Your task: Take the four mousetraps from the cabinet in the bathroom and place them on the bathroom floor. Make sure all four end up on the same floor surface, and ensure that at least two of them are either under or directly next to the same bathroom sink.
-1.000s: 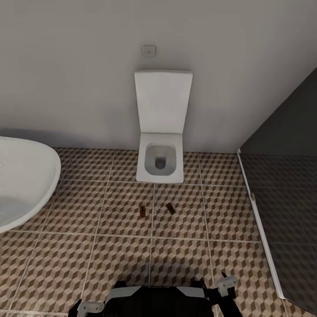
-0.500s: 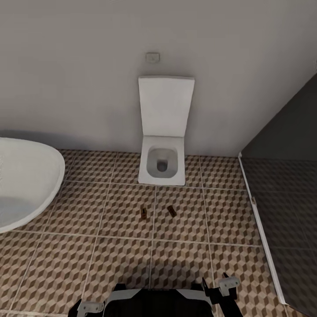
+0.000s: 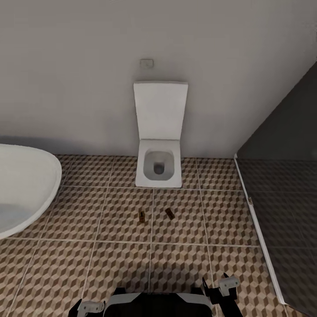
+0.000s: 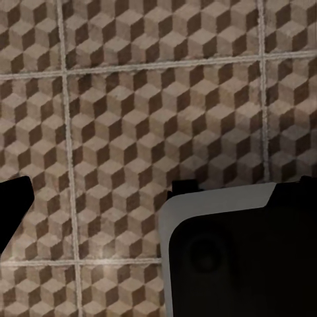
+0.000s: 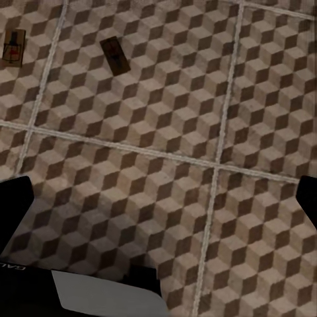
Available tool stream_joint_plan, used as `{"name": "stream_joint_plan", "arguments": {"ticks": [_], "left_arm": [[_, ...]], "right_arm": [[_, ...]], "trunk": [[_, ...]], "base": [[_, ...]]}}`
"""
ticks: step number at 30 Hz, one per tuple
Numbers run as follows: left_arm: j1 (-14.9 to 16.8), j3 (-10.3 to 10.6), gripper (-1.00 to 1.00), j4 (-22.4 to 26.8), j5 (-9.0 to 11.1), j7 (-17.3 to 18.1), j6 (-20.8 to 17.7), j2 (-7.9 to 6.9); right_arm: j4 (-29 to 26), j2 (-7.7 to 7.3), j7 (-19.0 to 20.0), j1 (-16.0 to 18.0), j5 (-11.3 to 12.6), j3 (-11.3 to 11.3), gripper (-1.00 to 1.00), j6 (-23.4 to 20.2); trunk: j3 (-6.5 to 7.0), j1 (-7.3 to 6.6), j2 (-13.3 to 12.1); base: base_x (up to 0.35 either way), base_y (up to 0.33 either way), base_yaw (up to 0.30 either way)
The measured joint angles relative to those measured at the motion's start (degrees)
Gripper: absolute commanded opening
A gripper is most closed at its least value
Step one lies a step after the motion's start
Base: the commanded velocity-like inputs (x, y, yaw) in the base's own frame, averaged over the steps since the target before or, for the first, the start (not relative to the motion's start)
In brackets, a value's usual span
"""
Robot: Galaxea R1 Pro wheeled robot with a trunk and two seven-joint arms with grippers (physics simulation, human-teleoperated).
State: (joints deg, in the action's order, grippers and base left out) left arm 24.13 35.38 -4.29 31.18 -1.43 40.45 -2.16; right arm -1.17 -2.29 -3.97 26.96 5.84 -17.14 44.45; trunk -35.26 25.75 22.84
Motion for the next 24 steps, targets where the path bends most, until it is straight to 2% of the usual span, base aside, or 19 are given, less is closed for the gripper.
{"name": "stream_joint_plan", "arguments": {"ticks": [8,24], "left_arm": [[0.0,0.0,1.0,0.02,0.01,0.0,-0.07,0.01],[-0.01,0.0,1.0,-0.02,0.01,0.0,-0.09,0.01]], "right_arm": [[0.01,0.0,-0.02,0.0,0.0,0.0,1.0,0.02],[0.01,0.03,-0.06,0.0,0.0,0.0,1.0,-0.04]], "trunk": [[0.73,0.0,0.0],[2.19,0.0,0.0]], "base": [[0.0,0.0,-0.061],[0.0,0.0,-0.005]]}}
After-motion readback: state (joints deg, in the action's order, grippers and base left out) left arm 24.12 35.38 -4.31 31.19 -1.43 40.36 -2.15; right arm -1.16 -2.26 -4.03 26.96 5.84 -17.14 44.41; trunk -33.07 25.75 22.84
